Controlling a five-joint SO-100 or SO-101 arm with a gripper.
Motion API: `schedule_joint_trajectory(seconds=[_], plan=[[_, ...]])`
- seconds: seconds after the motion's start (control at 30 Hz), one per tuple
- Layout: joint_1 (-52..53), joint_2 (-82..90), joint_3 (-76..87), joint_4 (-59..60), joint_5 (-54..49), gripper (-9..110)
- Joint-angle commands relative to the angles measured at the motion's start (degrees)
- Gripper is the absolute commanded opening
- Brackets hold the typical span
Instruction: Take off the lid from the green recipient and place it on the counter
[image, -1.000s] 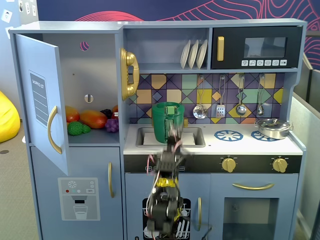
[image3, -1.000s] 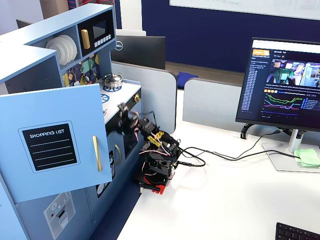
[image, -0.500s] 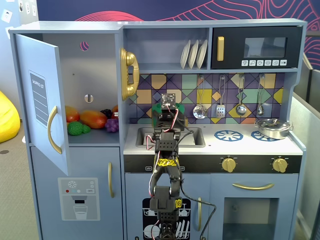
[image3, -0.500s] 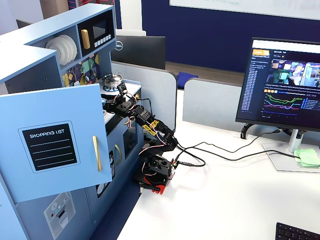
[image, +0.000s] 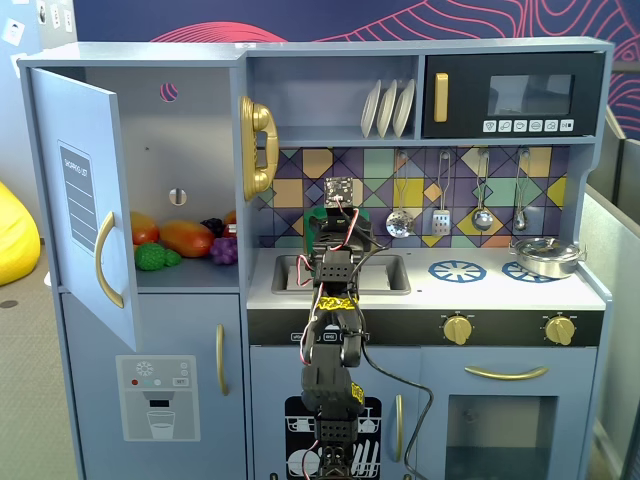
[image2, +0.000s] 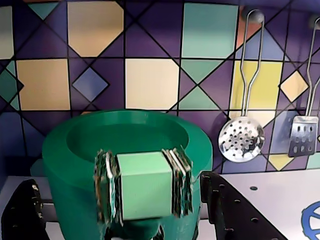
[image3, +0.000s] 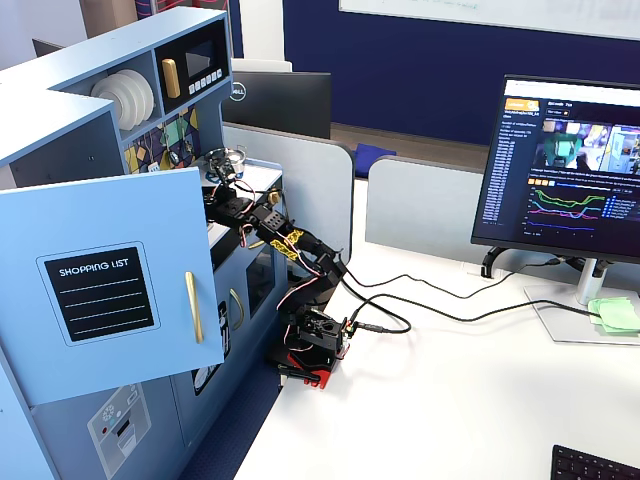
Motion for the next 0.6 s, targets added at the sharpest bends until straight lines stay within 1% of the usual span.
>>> schedule_joint_trajectory(seconds=[0.0, 0.57], plan=[[0.70, -1.85, -5.36, -2.55, -1.23, 36], [1.58, -8.96, -10.11, -2.90, -0.44, 34]])
